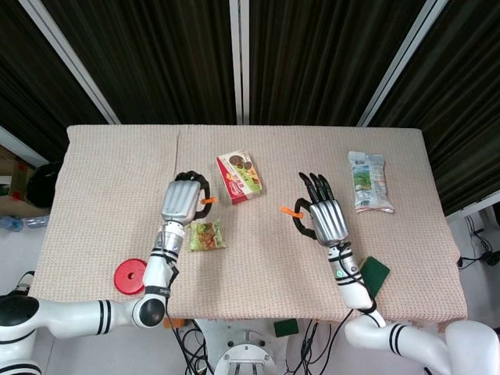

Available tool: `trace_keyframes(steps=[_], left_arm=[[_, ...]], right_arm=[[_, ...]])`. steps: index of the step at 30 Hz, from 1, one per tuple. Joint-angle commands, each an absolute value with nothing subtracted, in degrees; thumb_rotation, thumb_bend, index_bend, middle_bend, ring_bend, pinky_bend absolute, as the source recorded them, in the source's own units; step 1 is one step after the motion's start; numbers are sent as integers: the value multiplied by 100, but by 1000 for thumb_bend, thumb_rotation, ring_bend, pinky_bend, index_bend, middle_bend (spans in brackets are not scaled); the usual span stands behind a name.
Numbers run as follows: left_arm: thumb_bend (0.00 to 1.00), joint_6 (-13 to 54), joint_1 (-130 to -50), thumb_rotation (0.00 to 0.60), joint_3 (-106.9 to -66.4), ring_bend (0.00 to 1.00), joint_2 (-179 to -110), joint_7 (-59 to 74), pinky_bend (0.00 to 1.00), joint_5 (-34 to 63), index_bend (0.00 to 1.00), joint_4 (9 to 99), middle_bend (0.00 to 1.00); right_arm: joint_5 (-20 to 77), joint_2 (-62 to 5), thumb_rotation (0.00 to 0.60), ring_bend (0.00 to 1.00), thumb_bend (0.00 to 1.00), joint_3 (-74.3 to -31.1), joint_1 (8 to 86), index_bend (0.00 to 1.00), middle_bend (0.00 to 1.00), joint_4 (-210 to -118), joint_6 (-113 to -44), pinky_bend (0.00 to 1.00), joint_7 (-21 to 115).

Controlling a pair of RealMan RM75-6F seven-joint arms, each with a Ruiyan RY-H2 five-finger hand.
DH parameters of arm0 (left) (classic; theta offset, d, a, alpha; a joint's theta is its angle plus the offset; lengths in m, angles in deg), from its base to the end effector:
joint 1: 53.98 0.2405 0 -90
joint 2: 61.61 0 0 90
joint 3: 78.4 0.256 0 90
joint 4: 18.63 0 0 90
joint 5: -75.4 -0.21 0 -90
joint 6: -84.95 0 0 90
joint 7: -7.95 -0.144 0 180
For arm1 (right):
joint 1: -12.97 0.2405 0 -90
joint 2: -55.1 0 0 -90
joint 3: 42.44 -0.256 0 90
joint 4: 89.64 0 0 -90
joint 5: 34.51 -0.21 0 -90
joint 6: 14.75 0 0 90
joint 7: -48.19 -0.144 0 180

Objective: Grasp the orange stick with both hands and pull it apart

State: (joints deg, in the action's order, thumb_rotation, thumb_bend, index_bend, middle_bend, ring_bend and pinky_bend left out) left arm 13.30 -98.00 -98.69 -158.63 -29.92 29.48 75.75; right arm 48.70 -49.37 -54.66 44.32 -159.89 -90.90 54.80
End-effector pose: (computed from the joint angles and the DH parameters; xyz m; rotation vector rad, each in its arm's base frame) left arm -0.0908 0.3421 -0.0100 -1.5336 -1.0651 -0.9976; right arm -0.1570 -0.3102 -0.0320 1.5403 -0.8799 1.3282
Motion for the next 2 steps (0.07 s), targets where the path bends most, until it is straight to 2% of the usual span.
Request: trace_keyframes(steps=[1,2], left_arm=[[379,1265,-9691,600,-9849,221,-15711,-2846,230,2890,608,7680,363],[379,1248,-9660,600,-9843,221,-15662,-2792,230,2869,608,7702,363]], right_arm=[[4872,-4935,600,0,376,-5459,4425,618,24,-15988,-9099,0,5475],[4872,-4938,600,0,376,-5453,4417,618,25,-15982,-9108,0,5472]])
